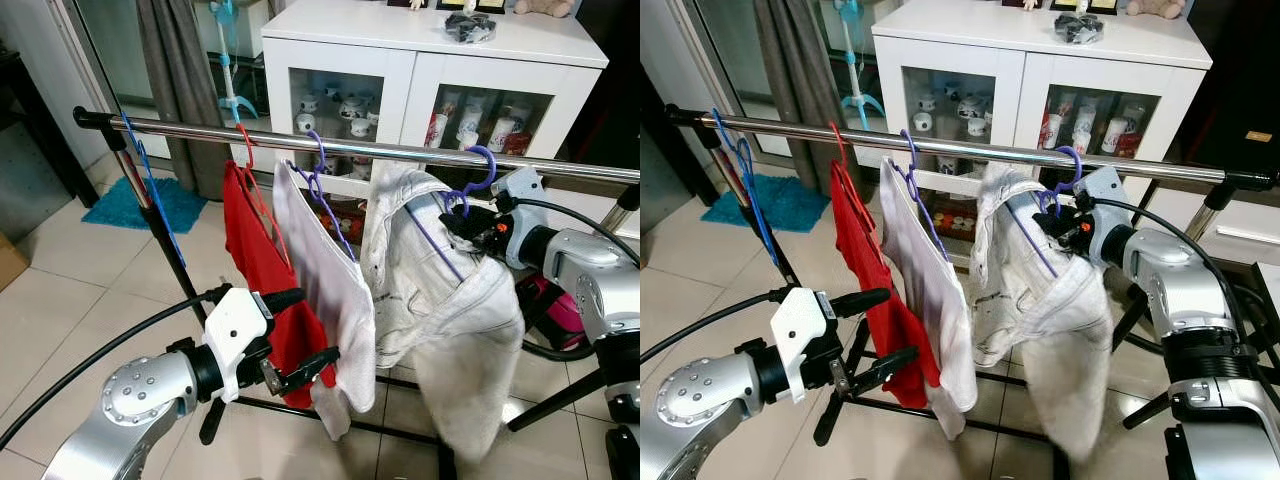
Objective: Hang hanger
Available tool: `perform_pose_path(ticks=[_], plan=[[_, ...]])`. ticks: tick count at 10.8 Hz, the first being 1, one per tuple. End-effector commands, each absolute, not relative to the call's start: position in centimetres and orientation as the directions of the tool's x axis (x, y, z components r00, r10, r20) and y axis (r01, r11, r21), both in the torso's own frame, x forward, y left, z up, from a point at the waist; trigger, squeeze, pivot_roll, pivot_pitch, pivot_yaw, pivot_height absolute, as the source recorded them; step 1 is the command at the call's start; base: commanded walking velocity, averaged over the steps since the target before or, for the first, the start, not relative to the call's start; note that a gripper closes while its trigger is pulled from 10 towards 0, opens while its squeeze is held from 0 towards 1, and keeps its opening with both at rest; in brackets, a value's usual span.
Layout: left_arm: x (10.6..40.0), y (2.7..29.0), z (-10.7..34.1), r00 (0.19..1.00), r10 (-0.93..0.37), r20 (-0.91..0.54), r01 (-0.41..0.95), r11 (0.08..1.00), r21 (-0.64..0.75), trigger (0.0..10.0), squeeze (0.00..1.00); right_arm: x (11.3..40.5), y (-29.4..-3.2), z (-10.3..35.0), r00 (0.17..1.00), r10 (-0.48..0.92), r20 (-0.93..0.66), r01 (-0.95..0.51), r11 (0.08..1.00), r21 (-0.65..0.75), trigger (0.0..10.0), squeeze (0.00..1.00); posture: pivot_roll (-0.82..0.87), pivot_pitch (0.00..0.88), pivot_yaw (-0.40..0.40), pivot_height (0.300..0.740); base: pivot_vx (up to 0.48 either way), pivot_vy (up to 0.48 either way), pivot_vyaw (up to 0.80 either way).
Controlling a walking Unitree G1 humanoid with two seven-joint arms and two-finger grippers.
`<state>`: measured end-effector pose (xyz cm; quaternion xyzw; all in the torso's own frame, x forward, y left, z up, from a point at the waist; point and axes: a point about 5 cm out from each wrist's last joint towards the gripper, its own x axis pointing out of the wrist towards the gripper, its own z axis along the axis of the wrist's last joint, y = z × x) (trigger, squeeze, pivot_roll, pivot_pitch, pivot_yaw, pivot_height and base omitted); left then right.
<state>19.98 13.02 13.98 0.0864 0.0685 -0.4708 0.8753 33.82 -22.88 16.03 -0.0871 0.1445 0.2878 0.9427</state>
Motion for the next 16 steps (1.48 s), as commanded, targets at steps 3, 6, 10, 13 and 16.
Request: perform_pose_path(ticks=[3,6,10,13,16], plan=[[20.0,13.1,13.9,0.553,-0.806,-0.210,0.833,0.544,0.101,10.0,0.00,34.1,-22.2,16.2,0.815,0.503,-0.288,-0.537,0.842,-0.047,0.0,0.00,-0.02,0.000,0.030,0.740,0.000,0.000,0.00],[20.0,13.1,13.8,0.554,-0.805,-0.212,0.832,0.545,0.103,10.0,0.00,33.7,-21.6,16.1,0.804,0.520,-0.288,-0.554,0.832,-0.046,0.0,0.00,-0.02,0.000,0.032,0.740,0.000,0.000,0.00],[21.2,13.7,13.6,0.733,-0.658,-0.173,0.679,0.720,0.140,10.0,0.00,31.2,-21.3,18.3,0.890,0.442,-0.114,-0.450,0.892,-0.051,0.0,0.00,-0.02,0.000,0.025,0.740,0.000,0.000,0.00],[21.2,13.3,13.4,0.776,-0.613,-0.152,0.629,0.770,0.109,10.0,0.00,29.4,-20.6,20.1,0.928,0.372,0.011,-0.372,0.928,-0.027,0.0,0.00,-0.04,0.000,0.035,0.740,0.000,0.000,0.00],[21.3,13.3,13.3,0.808,-0.572,-0.141,0.587,0.800,0.121,10.0,0.00,27.8,-19.4,19.0,0.905,0.426,0.007,-0.426,0.905,0.002,0.0,0.00,-0.05,0.000,0.029,0.740,0.000,0.000,0.00]])
